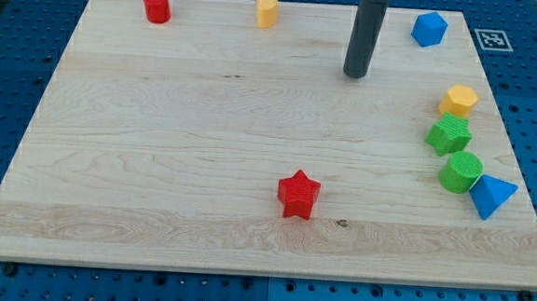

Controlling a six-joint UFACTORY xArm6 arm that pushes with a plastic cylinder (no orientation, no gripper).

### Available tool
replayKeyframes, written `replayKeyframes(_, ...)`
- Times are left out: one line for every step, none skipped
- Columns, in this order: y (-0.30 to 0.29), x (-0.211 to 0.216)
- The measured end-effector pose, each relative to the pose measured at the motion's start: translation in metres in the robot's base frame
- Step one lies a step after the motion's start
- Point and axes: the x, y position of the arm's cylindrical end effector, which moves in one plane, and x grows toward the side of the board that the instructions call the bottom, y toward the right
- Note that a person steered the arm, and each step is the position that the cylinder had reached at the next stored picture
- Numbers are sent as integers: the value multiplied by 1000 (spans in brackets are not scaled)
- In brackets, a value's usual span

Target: Slide the blue cube towards group of blocks

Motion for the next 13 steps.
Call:
replayKeyframes(19,-47)
replayKeyframes(50,-87)
replayKeyframes(89,-124)
replayKeyframes(128,-121)
replayKeyframes(127,-101)
replayKeyframes(115,-88)
replayKeyframes(113,-70)
replayKeyframes(116,-54)
replayKeyframes(108,-46)
replayKeyframes(99,-33)
replayKeyframes(100,-20)
replayKeyframes(102,-20)
replayKeyframes(102,-12)
